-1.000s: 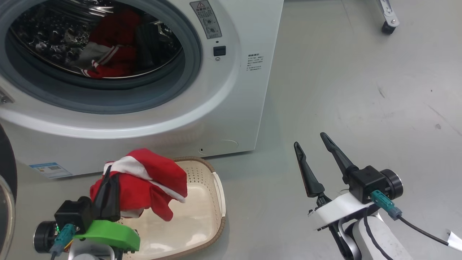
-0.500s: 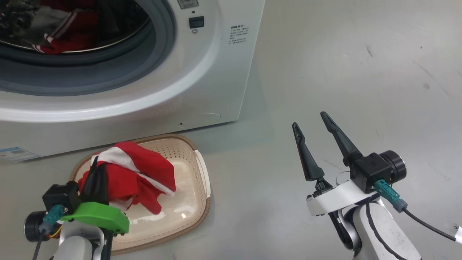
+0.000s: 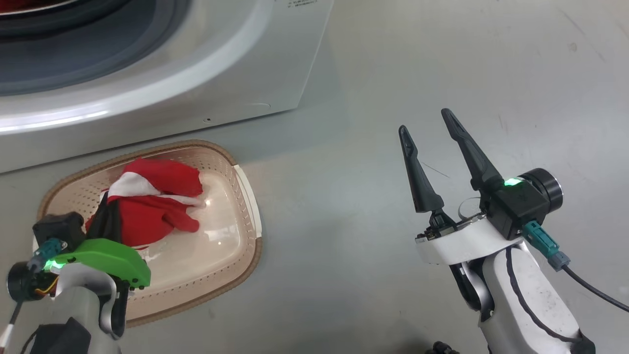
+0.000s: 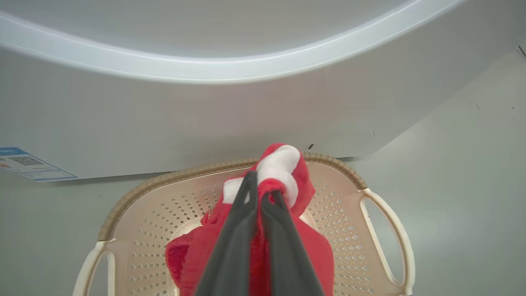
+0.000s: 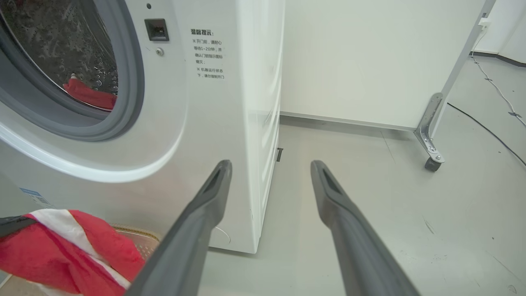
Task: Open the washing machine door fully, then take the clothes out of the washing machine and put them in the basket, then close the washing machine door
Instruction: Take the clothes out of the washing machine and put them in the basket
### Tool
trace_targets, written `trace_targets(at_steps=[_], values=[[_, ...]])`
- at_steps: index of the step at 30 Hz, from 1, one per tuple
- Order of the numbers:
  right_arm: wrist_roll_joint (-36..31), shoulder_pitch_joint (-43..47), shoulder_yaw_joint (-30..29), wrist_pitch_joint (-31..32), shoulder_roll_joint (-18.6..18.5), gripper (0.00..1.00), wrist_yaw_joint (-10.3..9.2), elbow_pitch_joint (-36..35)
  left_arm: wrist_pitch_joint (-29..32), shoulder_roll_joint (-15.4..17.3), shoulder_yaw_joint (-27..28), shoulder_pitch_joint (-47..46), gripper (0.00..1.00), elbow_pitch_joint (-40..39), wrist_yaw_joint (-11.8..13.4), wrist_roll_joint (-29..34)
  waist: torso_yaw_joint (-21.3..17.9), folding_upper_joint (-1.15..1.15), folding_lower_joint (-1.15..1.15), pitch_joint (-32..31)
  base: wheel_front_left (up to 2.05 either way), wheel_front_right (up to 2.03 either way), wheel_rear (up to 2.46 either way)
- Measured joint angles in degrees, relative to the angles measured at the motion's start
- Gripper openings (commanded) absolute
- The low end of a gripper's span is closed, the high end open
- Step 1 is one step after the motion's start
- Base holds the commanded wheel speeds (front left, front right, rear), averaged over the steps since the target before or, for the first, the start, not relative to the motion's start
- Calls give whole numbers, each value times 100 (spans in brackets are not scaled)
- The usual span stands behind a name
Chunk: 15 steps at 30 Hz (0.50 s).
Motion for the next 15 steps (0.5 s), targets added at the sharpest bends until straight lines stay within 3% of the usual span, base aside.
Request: trace_targets(at_steps=[15], values=[[71, -500, 19, 0, 10, 100, -203, -267, 294, 108, 44, -1043, 0, 1187, -93, -59, -194, 0, 1, 1094, 0, 0, 0]])
